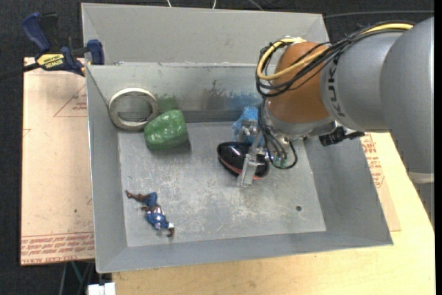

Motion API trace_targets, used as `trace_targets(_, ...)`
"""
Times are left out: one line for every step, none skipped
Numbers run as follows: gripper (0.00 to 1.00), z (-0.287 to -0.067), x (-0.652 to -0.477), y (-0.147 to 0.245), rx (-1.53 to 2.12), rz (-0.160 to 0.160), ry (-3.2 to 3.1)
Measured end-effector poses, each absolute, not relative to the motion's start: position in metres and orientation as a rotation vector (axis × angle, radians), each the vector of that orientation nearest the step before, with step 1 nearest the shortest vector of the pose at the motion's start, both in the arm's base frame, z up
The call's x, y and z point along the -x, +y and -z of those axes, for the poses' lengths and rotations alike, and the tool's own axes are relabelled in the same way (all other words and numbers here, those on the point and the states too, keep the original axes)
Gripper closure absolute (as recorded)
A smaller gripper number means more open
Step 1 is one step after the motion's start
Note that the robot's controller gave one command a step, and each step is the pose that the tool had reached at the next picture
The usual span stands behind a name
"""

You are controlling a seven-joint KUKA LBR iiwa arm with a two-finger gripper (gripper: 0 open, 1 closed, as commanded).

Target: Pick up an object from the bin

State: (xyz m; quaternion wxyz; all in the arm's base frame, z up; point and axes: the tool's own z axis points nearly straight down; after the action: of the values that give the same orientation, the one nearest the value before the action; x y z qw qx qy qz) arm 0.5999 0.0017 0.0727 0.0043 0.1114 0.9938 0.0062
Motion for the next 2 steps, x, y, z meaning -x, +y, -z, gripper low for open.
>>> trace_targets(1.00, -0.0728, -0.6036, 0.0003, -0.432, -0.029, 3.107)
trace_targets(1.00, -0.0727, -0.6036, 0.0003, -0.434, -0.029, 3.107)
